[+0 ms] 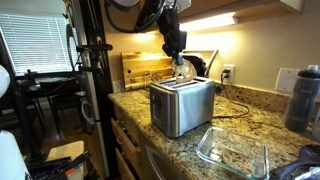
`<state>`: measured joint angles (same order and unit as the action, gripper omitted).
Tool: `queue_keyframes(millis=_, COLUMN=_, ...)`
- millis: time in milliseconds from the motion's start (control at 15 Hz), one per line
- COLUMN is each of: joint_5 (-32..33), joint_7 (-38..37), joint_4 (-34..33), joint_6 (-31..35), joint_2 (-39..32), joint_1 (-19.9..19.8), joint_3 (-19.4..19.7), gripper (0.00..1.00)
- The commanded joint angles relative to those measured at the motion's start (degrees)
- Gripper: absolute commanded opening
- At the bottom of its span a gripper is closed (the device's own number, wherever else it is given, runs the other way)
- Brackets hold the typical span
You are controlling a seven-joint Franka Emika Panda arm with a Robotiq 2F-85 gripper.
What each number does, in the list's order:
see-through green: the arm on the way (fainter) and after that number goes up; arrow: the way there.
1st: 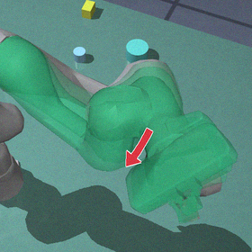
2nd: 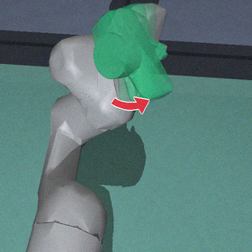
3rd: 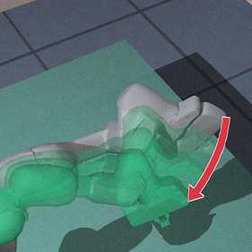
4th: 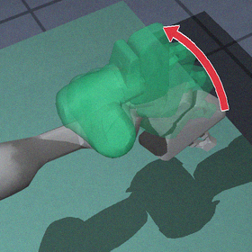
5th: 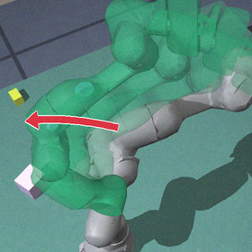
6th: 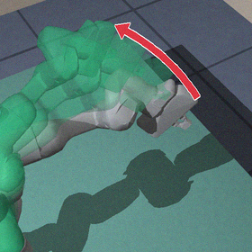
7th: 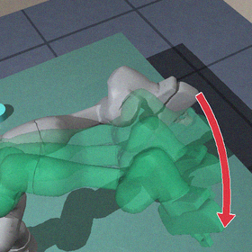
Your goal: Put the slice of bread in the toaster
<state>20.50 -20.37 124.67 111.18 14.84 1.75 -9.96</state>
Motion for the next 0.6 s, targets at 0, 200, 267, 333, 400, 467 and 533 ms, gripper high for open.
queue_keyframes(millis=0, joint_5=-1.06, joint_7=-1.65, joint_4=1.69, joint_6=-1.99, joint_2=2.73, joint_1=1.50, joint_3=-0.82, gripper=0.07)
queue_keyframes(millis=200, joint_5=-1.22, joint_7=-2.10, joint_4=1.35, joint_6=-2.42, joint_2=2.68, joint_1=2.09, joint_3=-1.42, gripper=0.07)
queue_keyframes(millis=267, joint_5=-1.26, joint_7=-2.14, joint_4=1.31, joint_6=-2.46, joint_2=2.64, joint_1=2.21, joint_3=-1.58, gripper=0.07)
queue_keyframes(millis=333, joint_5=-1.33, joint_7=-2.08, joint_4=1.26, joint_6=-2.50, joint_2=2.63, joint_1=2.27, joint_3=-1.70, gripper=0.07)
queue_keyframes(millis=400, joint_5=-1.40, joint_7=-2.03, joint_4=1.23, joint_6=-2.48, joint_2=2.54, joint_1=2.34, joint_3=-1.79, gripper=0.07)
queue_keyframes(millis=467, joint_5=-1.48, joint_7=-1.97, joint_4=1.20, joint_6=-2.48, joint_2=2.54, joint_1=2.41, joint_3=-1.78, gripper=0.07)
queue_keyframes(millis=533, joint_5=-1.58, joint_7=-1.88, joint_4=1.18, joint_6=-2.43, joint_2=2.47, joint_1=2.49, joint_3=-1.77, gripper=0.07)
